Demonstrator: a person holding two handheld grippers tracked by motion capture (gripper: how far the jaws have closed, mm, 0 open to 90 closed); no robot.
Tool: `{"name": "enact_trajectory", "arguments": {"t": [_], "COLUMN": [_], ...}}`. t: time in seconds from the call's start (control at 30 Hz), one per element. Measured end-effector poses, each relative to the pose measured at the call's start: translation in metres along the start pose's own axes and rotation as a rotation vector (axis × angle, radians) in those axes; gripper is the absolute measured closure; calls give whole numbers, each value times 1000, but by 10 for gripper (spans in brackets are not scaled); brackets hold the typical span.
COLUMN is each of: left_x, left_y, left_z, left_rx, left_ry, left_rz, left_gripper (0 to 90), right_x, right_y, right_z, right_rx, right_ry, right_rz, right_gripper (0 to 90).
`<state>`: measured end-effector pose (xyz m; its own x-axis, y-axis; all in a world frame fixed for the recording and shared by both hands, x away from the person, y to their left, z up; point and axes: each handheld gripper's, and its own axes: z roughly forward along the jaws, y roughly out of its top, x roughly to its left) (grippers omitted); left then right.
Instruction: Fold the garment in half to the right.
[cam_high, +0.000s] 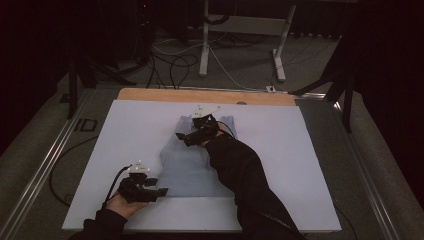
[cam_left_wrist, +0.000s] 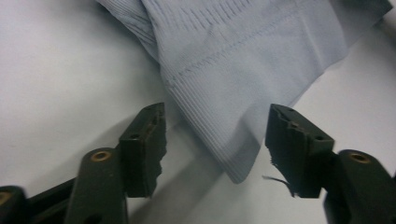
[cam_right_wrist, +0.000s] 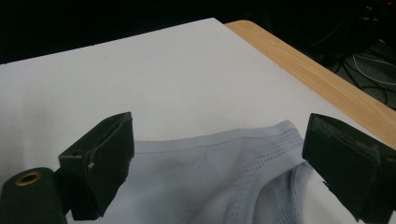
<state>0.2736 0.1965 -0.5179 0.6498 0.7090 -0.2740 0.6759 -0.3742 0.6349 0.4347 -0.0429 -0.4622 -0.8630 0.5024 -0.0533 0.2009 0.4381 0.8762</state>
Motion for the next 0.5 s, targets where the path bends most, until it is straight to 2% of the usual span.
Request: {"name": "enact_trajectory", "arguments": {"t": [0.13, 0.27, 0.33, 0.5], "left_x": [-2, -3, -4, -8], "left_y": [-1, -1, 0, 2], "left_z": [3, 3, 4, 6], "left_rx": [13, 6, 8, -1], "left_ry": [-33, -44, -64, -58], "left_rz": [12, 9, 9, -2], "left_gripper": [471, 592, 662, 819], "right_x": [-3, -4, -5, -7], "right_y": [-2, -6, -7, -6], "right_z": [7, 14, 19, 28], "right_rx": [18, 18, 28, 50], "right_ry": [-2, 9, 5, -8], "right_rz": [0, 53, 34, 50], "right_gripper": [92, 92, 92, 92]}}
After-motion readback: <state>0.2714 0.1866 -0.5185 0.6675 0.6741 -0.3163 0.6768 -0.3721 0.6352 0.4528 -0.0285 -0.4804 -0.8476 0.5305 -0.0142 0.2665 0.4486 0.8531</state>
